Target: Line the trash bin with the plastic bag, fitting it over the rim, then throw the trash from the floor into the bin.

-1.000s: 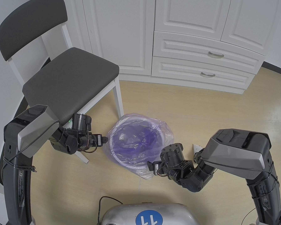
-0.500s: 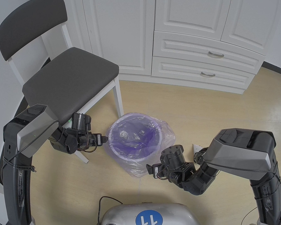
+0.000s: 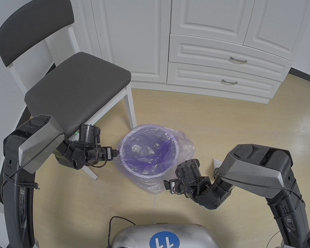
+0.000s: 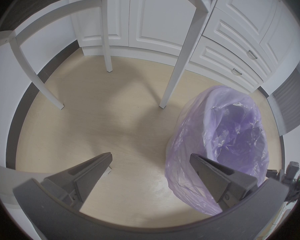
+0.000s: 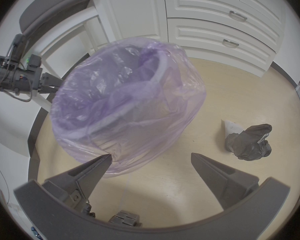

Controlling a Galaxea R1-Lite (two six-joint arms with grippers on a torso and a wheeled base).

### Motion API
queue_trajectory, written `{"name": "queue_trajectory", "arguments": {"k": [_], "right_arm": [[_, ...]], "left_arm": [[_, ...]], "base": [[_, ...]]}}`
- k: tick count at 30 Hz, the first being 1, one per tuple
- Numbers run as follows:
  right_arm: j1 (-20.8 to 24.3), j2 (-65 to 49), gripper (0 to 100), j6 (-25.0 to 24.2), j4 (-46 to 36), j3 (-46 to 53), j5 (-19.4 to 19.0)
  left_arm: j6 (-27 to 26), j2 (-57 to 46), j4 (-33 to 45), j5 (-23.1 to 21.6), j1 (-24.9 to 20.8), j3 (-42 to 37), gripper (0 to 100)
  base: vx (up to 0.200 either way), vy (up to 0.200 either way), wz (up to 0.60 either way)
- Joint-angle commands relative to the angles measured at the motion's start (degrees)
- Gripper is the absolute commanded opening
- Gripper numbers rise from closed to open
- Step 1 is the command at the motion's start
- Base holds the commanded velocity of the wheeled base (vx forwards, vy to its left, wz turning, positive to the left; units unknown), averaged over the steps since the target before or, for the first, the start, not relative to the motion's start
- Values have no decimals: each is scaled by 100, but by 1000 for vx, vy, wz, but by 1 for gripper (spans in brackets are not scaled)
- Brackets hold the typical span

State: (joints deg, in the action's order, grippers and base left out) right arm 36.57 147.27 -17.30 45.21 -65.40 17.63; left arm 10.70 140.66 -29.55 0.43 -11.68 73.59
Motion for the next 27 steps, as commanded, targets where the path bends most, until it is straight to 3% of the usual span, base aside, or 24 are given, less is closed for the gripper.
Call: {"name": "queue_trajectory", "arguments": {"k": [1, 7, 16, 18, 21, 27], "right_arm": [[-247, 188, 100, 16, -487, -509, 4], [-783, 486, 100, 491, -2614, -2258, 4], [-897, 1233, 100, 578, -4961, -4798, 74], [-977, 1620, 100, 675, -5146, -4919, 180], [-1108, 1620, 100, 1273, -5040, -4919, 127], [-1117, 1620, 100, 1369, -5093, -4919, 127]], "left_arm": [[2, -21, -7, 1, -1, -3, 100], [2, -126, -7, 1, -1, -47, 100], [-7, -311, -148, -8, -1, -179, 100], [-16, -328, -323, -8, -1, -284, 100], [-7, -363, -473, -8, 8, -337, 100], [-16, -416, -482, -16, 34, -372, 100]], "base": [[0, 0, 0], [0, 0, 0], [0, 0, 0], [0, 0, 0], [0, 0, 0], [0, 0, 0]]}}
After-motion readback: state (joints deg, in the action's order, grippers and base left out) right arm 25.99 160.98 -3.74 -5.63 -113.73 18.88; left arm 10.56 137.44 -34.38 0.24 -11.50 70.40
